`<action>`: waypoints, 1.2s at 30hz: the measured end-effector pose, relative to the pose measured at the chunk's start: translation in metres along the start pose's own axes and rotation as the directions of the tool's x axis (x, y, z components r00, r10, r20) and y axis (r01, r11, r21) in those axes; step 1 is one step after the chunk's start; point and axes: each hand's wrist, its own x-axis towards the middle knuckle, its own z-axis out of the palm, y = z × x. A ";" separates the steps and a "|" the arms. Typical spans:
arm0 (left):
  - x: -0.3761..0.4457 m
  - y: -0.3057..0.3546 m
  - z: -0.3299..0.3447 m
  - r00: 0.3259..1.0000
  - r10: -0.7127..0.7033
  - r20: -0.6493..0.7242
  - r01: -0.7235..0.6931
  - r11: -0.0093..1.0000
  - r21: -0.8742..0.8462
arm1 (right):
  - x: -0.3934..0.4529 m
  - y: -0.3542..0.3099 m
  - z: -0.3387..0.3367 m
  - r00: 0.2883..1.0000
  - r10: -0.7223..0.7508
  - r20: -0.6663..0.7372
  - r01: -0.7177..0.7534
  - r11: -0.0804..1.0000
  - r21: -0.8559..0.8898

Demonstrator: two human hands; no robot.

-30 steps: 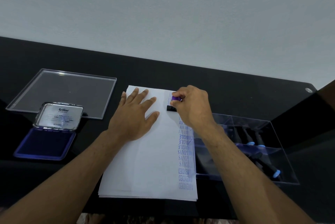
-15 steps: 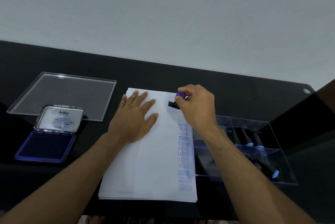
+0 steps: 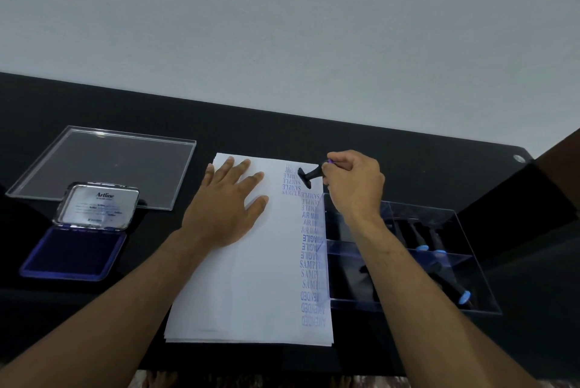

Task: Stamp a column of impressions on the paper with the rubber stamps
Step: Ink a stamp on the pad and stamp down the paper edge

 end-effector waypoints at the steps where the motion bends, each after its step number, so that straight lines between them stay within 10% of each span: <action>1: 0.000 0.000 0.000 1.000 0.000 0.002 0.000 1.000 0.003 | 0.000 0.001 0.000 1.000 -0.004 0.000 0.004 1.000 -0.006; 36: -0.046 -0.022 -0.061 0.995 -0.095 -0.027 0.093 0.993 -0.068 | -0.048 -0.046 0.017 0.990 -0.082 0.119 0.081 0.997 0.012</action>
